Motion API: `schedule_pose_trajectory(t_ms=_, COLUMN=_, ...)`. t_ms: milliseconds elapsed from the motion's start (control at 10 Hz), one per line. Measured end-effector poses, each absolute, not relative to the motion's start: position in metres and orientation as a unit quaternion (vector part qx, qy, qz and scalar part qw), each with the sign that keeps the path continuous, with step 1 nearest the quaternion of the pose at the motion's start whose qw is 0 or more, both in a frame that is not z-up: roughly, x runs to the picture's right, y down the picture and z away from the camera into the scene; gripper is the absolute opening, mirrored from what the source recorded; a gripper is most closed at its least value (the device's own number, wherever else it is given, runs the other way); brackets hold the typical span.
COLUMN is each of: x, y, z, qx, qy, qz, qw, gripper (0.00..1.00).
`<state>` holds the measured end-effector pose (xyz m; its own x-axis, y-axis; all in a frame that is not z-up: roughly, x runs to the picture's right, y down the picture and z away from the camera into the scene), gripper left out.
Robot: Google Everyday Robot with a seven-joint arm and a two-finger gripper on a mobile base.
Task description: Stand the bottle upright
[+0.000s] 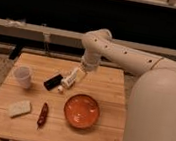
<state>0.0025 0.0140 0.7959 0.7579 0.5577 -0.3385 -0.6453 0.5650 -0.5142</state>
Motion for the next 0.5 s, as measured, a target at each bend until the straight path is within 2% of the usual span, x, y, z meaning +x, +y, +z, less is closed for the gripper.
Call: schedule_pose_trajectory(t_ms=500, x=0.0027, y=0.0149, z=0.7966, qx=-0.319, qy=0.069, qz=0.341, qw=0.882, gripper=0.80)
